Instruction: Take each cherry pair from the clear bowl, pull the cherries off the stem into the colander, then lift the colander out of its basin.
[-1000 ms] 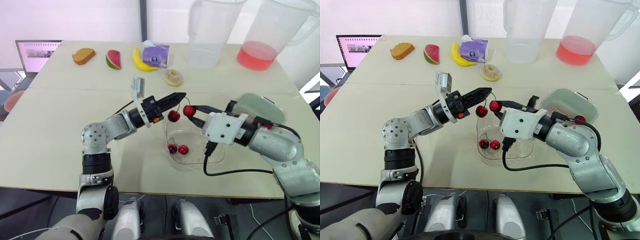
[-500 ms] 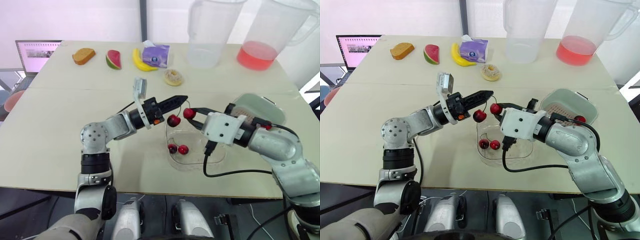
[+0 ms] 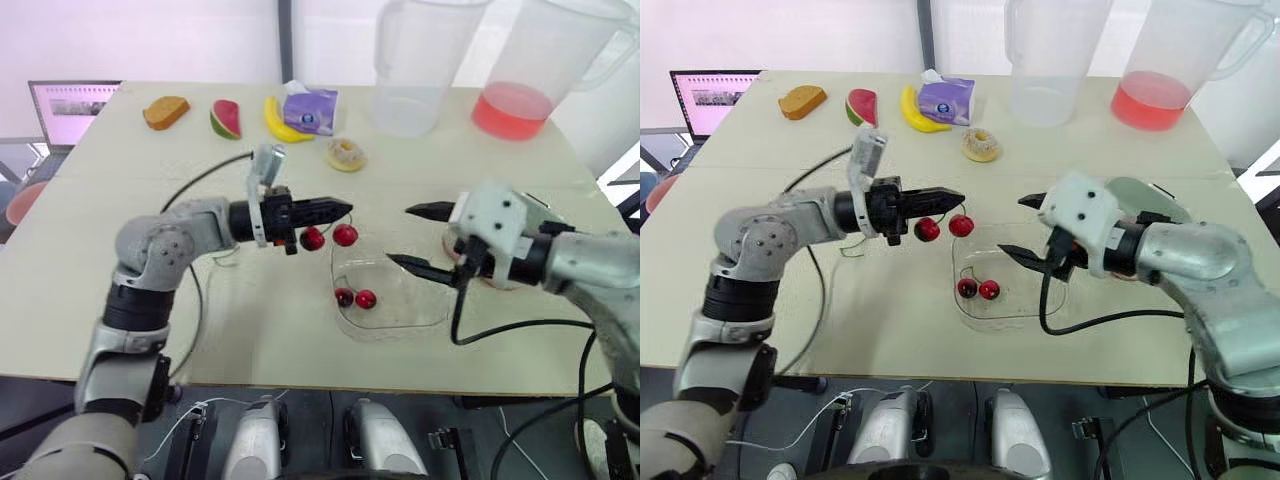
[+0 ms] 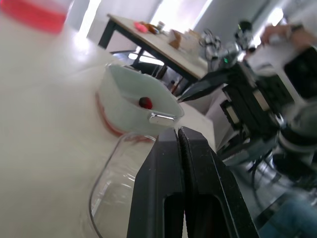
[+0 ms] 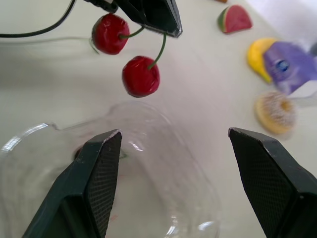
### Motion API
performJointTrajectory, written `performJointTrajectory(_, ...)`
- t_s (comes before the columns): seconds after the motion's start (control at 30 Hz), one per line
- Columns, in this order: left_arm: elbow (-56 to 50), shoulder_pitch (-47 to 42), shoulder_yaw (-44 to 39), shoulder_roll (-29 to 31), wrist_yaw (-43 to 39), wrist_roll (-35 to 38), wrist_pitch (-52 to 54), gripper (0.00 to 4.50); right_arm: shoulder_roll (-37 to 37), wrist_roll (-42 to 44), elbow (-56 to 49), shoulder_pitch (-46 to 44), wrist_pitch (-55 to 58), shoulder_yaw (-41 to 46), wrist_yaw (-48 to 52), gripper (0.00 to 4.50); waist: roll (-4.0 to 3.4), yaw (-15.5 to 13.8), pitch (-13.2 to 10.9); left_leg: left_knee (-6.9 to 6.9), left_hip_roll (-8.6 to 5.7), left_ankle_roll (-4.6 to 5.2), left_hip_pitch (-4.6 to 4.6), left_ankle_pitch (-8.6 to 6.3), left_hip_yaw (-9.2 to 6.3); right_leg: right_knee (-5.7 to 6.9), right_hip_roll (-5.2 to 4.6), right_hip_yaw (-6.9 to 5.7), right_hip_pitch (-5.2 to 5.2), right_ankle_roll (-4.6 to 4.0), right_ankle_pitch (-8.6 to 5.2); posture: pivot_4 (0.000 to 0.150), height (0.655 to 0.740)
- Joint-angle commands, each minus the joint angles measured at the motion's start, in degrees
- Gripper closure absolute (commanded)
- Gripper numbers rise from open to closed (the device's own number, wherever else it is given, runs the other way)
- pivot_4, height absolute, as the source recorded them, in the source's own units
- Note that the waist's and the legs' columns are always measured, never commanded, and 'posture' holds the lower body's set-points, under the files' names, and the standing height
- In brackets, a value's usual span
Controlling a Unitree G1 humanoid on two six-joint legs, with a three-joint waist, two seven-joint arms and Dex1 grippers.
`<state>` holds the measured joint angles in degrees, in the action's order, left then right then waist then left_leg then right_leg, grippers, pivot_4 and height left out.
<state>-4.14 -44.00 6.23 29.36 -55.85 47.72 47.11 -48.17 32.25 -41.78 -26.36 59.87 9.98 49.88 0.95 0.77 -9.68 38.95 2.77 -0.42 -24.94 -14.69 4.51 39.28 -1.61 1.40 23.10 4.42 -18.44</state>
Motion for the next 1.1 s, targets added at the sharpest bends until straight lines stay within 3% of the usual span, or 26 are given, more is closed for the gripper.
performJointTrajectory(0.03,-2.22,-2.02,2.05,2.17,-8.97,-4.51,-6.8,4.5,0.17,7.6,0.5,-4.75,5.94,-0.29,0.13,0.8,0.0,-0.03,0.0,-0.01,0.01,0.12,0.0,-0.07,-0.01,0.0,0.01,0.0,0.0,-0.01,0.0,0.15,0.74)
performJointTrajectory(0.27,-1.6,-2.81,2.01,1.32,-12.5,-6.94,-9.38,4.5,6.86,13.38,5.09,-13.47,11.31,-4.04,-6.23,0.8,-0.01,-0.16,-0.01,-0.02,0.02,0.26,-0.02,-0.15,0.01,-0.01,0.02,0.03,0.04,0.0,0.0,0.15,0.74)
performJointTrajectory(0.73,-3.81,-2.89,-2.85,-1.66,-8.74,-1.79,-3.56,4.5,8.48,13.1,7.17,-13.26,8.51,-8.73,-10.32,0.8,-0.01,-0.02,-0.01,0.08,0.02,0.36,-0.18,-0.21,-0.03,-0.02,0.0,-0.01,0.14,0.02,0.01,0.15,0.74)
performJointTrajectory(0.93,-4.06,-2.69,-3.0,-1.56,-8.26,-1.53,-3.2,4.5,8.45,13.7,7.28,-13.19,8.25,-8.77,-10.65,3.48,-0.01,-0.02,-0.01,0.08,0.02,0.36,-0.18,-0.2,-0.03,-0.02,0.0,-0.01,0.14,0.02,0.01,0.15,0.74)
performJointTrajectory(0.97,-4.06,-2.68,-3.01,-1.54,-8.12,-1.46,-3.16,4.5,8.38,13.78,7.27,-13.16,8.25,-8.81,-10.68,3.75,-0.01,-0.02,-0.01,0.08,0.02,0.36,-0.18,-0.2,-0.03,-0.02,0.0,-0.01,0.14,0.02,0.01,0.15,0.74)
performJointTrajectory(1.1,-4.16,-2.66,-3.21,-1.74,-7.4,-1.31,-3.25,4.5,8.04,14.22,6.92,-12.74,8.61,-9.0,-10.97,3.76,-0.01,-0.03,-0.01,0.08,0.02,0.36,-0.18,-0.2,-0.03,-0.02,0.0,-0.01,0.14,0.03,0.01,0.15,0.74)
